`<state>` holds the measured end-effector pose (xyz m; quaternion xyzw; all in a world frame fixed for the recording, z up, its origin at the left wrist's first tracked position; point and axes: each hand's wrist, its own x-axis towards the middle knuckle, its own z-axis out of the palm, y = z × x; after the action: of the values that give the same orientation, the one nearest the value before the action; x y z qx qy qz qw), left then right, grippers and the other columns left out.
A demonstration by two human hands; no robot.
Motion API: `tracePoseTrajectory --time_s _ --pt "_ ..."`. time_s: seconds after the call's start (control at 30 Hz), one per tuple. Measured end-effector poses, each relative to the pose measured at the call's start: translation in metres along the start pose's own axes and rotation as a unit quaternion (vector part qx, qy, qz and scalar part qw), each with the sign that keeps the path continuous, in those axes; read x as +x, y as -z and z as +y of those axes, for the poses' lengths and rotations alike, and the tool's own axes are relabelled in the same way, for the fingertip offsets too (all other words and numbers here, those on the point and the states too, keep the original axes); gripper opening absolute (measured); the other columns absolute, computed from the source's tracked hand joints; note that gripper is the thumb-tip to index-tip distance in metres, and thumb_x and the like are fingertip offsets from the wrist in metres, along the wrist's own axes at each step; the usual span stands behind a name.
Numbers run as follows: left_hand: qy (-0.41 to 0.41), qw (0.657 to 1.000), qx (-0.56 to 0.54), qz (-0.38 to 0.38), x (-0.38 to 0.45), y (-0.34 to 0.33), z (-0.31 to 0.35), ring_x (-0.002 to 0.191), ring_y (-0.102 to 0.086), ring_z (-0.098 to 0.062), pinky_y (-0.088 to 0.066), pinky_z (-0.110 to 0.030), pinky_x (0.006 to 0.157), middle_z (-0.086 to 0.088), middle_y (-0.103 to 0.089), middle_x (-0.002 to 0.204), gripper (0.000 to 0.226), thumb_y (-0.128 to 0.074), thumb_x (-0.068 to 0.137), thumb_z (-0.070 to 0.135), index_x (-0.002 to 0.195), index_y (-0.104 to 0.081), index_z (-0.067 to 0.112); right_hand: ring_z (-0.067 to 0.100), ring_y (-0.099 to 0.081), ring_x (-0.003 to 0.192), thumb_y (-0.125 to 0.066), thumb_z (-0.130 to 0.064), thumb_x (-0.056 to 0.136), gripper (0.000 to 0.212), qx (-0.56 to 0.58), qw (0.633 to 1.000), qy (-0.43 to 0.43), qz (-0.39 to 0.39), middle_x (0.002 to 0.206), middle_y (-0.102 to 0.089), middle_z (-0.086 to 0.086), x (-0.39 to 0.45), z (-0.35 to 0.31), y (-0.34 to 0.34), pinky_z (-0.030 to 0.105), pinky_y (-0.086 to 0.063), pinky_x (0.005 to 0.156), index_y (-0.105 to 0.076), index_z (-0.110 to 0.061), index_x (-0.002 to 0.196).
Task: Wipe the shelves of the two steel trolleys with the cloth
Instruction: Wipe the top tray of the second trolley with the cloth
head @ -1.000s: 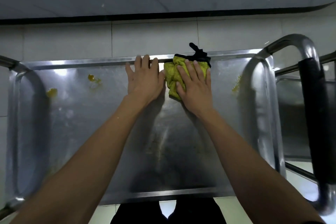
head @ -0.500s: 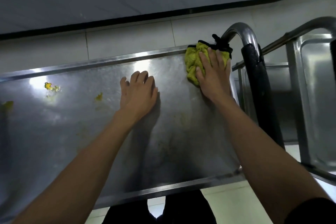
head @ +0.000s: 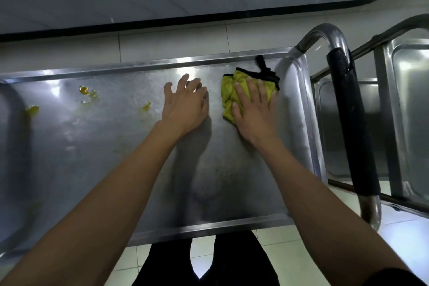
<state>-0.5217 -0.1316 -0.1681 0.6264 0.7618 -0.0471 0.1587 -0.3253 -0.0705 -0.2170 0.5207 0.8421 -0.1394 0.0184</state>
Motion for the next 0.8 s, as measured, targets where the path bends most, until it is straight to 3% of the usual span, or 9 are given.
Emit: tracePoseTrajectory --time_s 0.17,0.43,0.67,0.8 --pt "0.040 0.997 -0.043 0.053 -0.060 -0.007 -0.041 0.145 -0.031 -0.022 -0.022 -0.051 0.112 0.001 -0.053 0.144 0.037 -0.043 0.100 0.034 0.126 -0.066 0.022 0.028 -0.006 0.155 -0.032 -0.046 0.103 0.057 -0.012 0.999 0.045 -0.008 0.167 -0.016 0.004 -0.014 -0.071 -0.019 0.061 -0.002 0.122 -0.027 -0.031 0.157" --pt "0.085 0.995 -0.038 0.045 -0.112 -0.024 -0.098 0.139 -0.036 -0.023 -0.025 -0.050 0.108 0.003 -0.058 0.137 0.034 -0.044 0.095 0.030 0.120 -0.065 0.020 0.027 -0.002 0.155 -0.033 -0.045 0.104 0.055 -0.018 0.992 0.116 -0.042 0.168 -0.012 0.002 -0.024 -0.176 -0.043 0.060 0.000 0.122 -0.026 -0.033 0.158" --pt "0.067 0.995 -0.042 0.067 -0.119 -0.033 -0.107 0.133 -0.043 -0.025 -0.028 -0.052 0.105 0.000 -0.062 0.132 0.031 -0.049 0.094 0.031 0.116 -0.067 0.019 0.024 -0.001 0.156 -0.030 -0.047 0.106 0.055 -0.018 0.990 0.130 -0.044 0.168 -0.013 0.001 -0.025 -0.178 -0.041 0.056 0.000 0.123 -0.025 -0.032 0.158" --pt "0.058 0.995 -0.044 0.066 -0.112 -0.035 -0.088 0.134 -0.043 -0.024 -0.026 -0.051 0.105 0.000 -0.062 0.130 0.031 -0.047 0.096 0.030 0.117 -0.067 0.020 0.024 0.000 0.156 -0.032 -0.044 0.106 0.054 -0.005 0.996 0.081 -0.031 0.169 -0.011 0.001 -0.034 -0.144 -0.031 0.056 0.000 0.123 -0.026 -0.029 0.158"
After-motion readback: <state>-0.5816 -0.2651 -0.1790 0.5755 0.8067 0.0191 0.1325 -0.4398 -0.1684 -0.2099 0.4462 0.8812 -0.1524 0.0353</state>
